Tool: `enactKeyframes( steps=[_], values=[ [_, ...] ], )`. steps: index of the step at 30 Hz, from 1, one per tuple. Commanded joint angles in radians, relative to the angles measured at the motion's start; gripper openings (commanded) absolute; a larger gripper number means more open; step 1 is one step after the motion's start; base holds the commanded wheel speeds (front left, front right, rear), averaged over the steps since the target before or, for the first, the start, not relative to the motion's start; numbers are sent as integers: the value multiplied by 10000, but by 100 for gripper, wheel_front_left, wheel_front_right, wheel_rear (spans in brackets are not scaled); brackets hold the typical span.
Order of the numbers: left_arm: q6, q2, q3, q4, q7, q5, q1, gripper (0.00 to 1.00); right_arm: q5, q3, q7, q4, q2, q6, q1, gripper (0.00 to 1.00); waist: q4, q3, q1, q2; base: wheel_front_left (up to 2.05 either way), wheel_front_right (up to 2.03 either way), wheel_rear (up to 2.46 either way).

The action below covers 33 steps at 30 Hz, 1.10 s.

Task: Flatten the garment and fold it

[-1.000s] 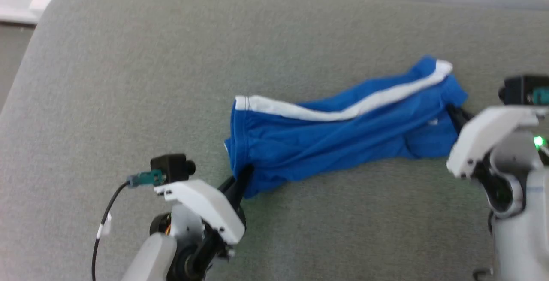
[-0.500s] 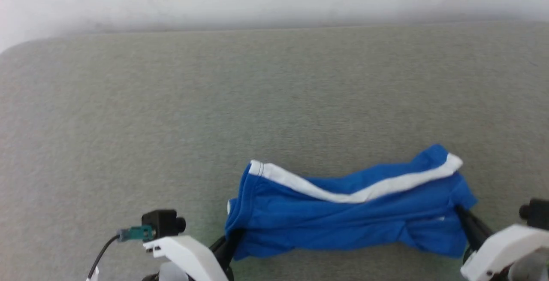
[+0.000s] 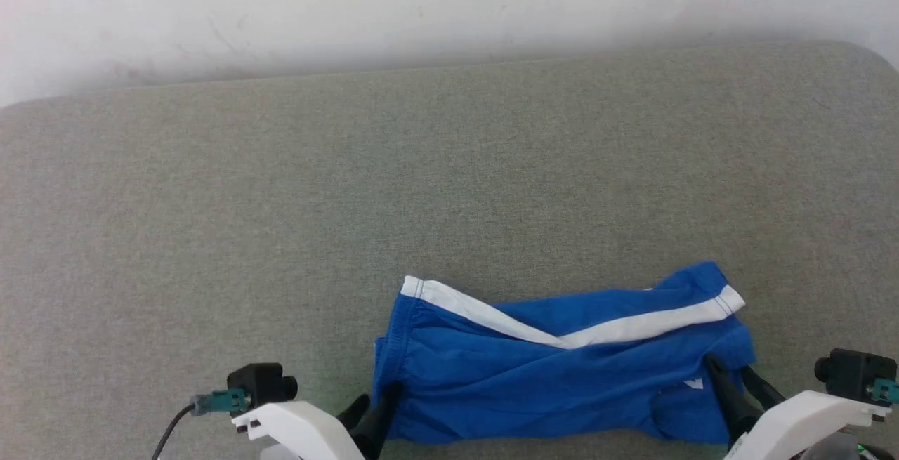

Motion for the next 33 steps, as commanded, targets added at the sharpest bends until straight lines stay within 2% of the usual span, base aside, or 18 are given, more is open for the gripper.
enactKeyframes(
  steps=[1, 7, 10, 14, 17, 20, 30, 31, 32, 33],
  values=[
    [81, -45, 59, 43, -109, -20, 13, 100, -35, 92, 89, -77, -24, -9, -99, 100, 82, -51, 0, 0, 0, 0, 0],
    [53, -37, 579, -659, -778, -106, 278, 100, -9, -171, 599, -1269, -24, -9, 388, 100, 288, -84, 0, 0, 0, 0, 0],
    [0, 80, 1215, -1357, -1758, 153, 355, 100, -194, -737, 651, -2139, -24, -9, 646, 100, 368, -5, 0, 0, 0, 0, 0],
    [-37, 289, 1813, -1843, -3549, 1251, 301, 100, -573, -1400, 566, -2657, -24, -9, 712, 100, 452, 114, 0, 0, 0, 0, 0],
    [-27, 574, 1797, -1691, -4613, 2386, 271, 100, -711, -1402, 645, -2445, -24, -9, 613, 100, 512, 169, 0, 0, 0, 0, 0],
    [121, 485, 1709, -1413, -5289, 2977, 237, 100, -681, -1256, 804, -1955, -24, -9, 485, 100, 605, 213, 0, 0, 0, 0, 0],
    [53, 464, 1390, -886, -5535, 3390, 2, 100, -580, -899, 869, -67, -24, -9, -200, 100, 1059, 394, 0, 0, 0, 0, 0],
    [57, 482, 1374, -884, -5534, 3418, -17, 100, -458, -790, 956, 106, -24, -9, -247, 98, 1092, 391, 0, 0, 0, 0, 0],
    [59, 491, 1354, -877, -5530, 3436, -31, 100, -326, -661, 1049, 235, -24, -9, -284, 62, 1118, 384, 0, 0, 0, 0, 0],
    [58, 498, 1331, -870, -5524, 3451, -44, 100, -160, -557, 1126, 359, -24, -9, -311, 43, 1144, 374, 0, 0, 0, 0, 0]
  ],
)
